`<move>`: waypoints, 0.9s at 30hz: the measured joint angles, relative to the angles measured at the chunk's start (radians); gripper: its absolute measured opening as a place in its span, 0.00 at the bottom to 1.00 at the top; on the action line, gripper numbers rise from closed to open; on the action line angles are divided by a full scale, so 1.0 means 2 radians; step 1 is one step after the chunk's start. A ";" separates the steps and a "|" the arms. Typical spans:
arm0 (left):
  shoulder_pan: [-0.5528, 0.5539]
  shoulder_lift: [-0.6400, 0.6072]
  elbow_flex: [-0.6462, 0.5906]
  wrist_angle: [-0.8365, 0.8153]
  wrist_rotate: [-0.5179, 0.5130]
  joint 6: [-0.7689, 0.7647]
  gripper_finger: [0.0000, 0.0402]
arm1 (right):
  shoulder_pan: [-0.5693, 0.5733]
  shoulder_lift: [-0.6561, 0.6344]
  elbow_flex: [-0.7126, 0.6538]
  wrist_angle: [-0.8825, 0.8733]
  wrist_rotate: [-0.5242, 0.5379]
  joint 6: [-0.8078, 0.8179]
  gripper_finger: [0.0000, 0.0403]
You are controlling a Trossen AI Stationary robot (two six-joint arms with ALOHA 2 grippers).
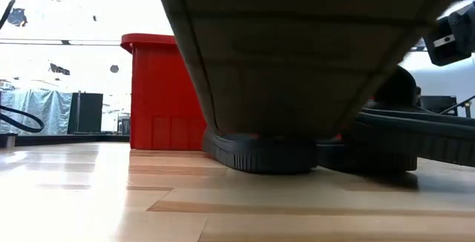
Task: Pick and place slides into bin
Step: Put the black slides into the red bin
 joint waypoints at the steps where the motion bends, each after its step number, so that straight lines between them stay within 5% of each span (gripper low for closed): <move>1: -0.001 0.000 0.006 -0.007 -0.001 0.000 0.00 | 0.000 0.000 0.000 0.000 0.000 0.000 0.61; 27: -0.037 0.000 0.153 -0.180 -0.094 -0.034 0.00 | 0.000 0.000 0.000 0.000 0.000 0.000 0.61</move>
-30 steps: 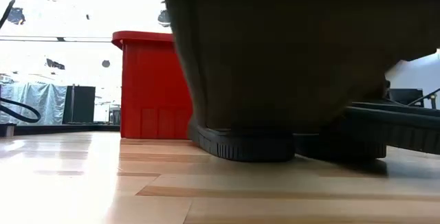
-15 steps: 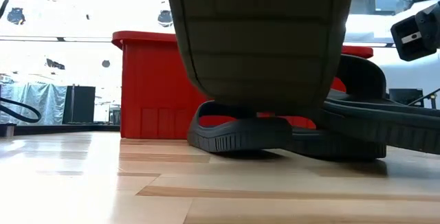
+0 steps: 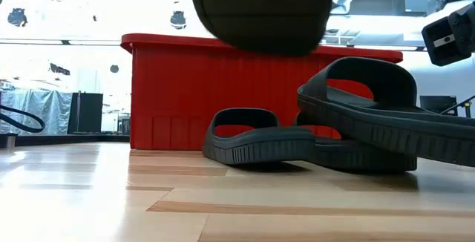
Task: Pick and place slides into bin
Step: Put the black slides into the red bin
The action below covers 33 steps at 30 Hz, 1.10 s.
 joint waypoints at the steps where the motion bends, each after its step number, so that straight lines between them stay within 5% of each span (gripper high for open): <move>1: 0.000 0.000 0.007 -0.010 -0.005 -0.002 0.00 | 0.000 0.000 0.000 0.000 0.000 0.000 0.61; 20: 0.012 -0.001 0.122 -0.206 -0.067 -0.004 0.00 | 0.000 0.000 0.000 0.000 0.000 0.000 0.61; 33: 0.051 -0.009 0.159 -0.246 -0.134 0.020 0.00 | 0.000 0.000 0.000 0.000 0.000 0.000 0.61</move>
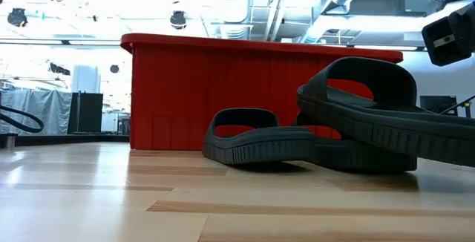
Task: Pick and place slides into bin
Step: Put the black slides into the red bin
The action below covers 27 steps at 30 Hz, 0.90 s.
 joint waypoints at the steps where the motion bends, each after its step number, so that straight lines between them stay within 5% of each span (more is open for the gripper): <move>1: 0.003 -0.002 0.000 0.000 -0.005 0.007 0.00 | 0.000 0.000 0.000 0.000 0.000 0.000 0.61; 19: 0.099 -0.076 -0.001 0.000 -0.060 0.116 0.00 | 0.000 0.000 0.000 0.000 0.000 0.000 0.61; 27: 0.161 -0.138 -0.083 0.000 -0.042 0.147 0.00 | 0.000 0.000 0.000 0.000 0.000 0.000 0.61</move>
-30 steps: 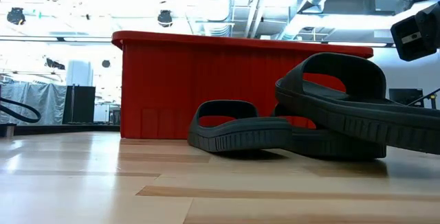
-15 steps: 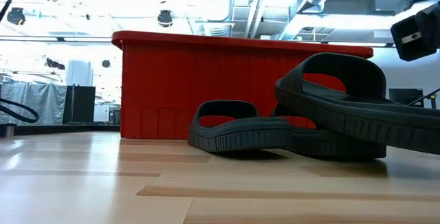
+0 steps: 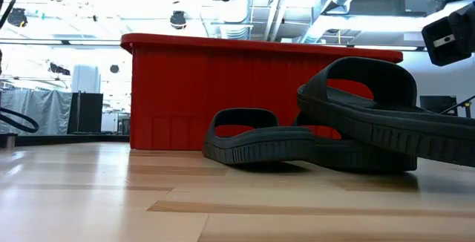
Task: Pick and place slides into bin
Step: Put the black slides into the red bin
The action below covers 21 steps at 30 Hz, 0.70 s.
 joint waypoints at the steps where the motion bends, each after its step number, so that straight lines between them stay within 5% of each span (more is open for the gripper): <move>1: 0.010 -0.009 -0.018 0.000 0.005 0.005 0.00 | 0.000 0.000 0.000 0.000 0.000 0.000 0.61; 8: 0.079 -0.079 -0.136 0.091 0.040 0.096 0.00 | 0.000 0.000 0.000 0.000 0.000 0.000 0.61; 15: 0.181 -0.173 -0.271 0.359 0.149 0.298 0.00 | 0.000 0.000 0.000 0.000 0.000 0.000 0.61; 21: 0.265 -0.199 -0.340 0.441 0.237 0.358 0.00 | 0.000 0.000 0.000 0.000 0.000 0.000 0.61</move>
